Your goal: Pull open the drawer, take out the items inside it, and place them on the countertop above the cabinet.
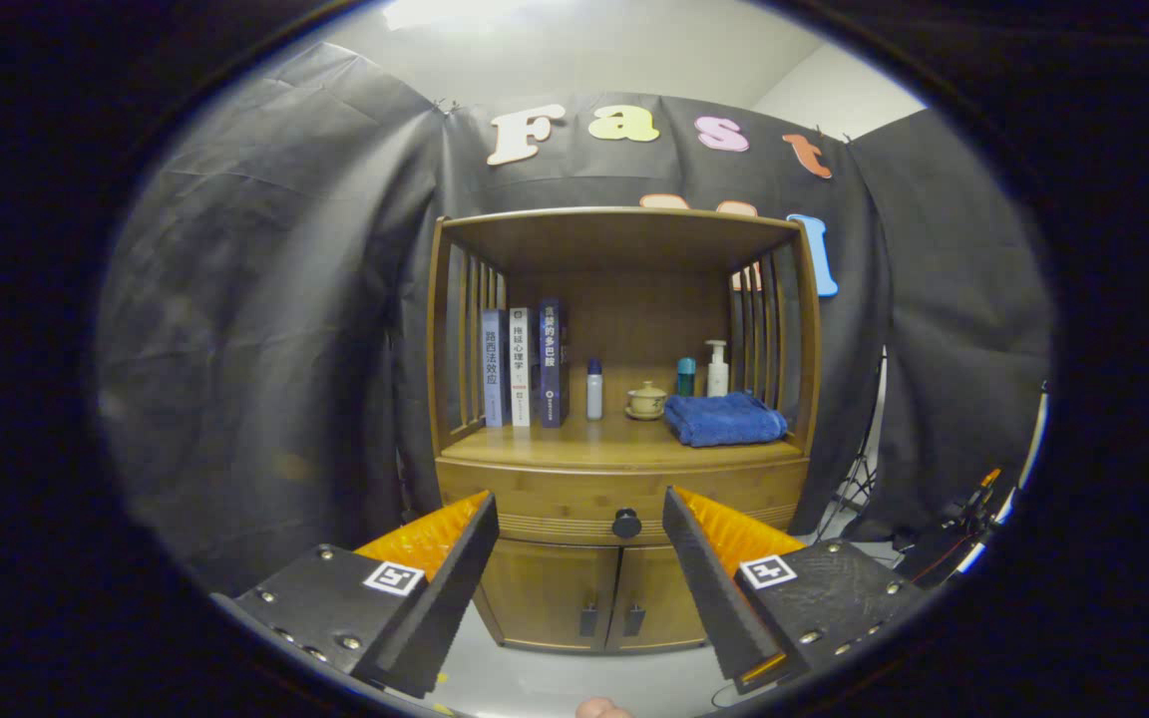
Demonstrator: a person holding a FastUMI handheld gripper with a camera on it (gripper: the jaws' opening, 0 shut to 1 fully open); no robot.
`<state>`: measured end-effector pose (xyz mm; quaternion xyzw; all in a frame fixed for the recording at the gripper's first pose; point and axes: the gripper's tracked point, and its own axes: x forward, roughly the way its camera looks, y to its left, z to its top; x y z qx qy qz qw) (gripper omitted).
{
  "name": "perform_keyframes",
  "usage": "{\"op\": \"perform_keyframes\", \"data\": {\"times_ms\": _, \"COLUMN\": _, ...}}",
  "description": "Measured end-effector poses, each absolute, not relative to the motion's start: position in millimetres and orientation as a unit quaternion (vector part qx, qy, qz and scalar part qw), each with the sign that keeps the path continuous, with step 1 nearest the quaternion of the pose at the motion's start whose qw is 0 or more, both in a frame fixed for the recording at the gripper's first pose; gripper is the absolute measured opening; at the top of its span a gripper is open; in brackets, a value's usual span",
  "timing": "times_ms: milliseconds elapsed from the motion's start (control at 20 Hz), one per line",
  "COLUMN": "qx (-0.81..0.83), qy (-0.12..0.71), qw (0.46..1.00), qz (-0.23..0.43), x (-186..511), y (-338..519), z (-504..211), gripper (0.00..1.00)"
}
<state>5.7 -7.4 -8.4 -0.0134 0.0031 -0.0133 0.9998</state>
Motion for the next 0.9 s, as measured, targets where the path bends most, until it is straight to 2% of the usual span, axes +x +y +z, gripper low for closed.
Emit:
{"op": "perform_keyframes", "data": {"times_ms": 250, "qx": -0.005, "qy": 0.009, "qw": 0.999, "qz": -0.030, "x": 30, "y": -14, "z": -29, "gripper": 0.99}}
{"op": "perform_keyframes", "data": {"times_ms": 900, "qx": 0.016, "qy": 0.052, "qw": 0.996, "qz": -0.064, "x": 172, "y": -53, "z": -108, "gripper": 0.99}}
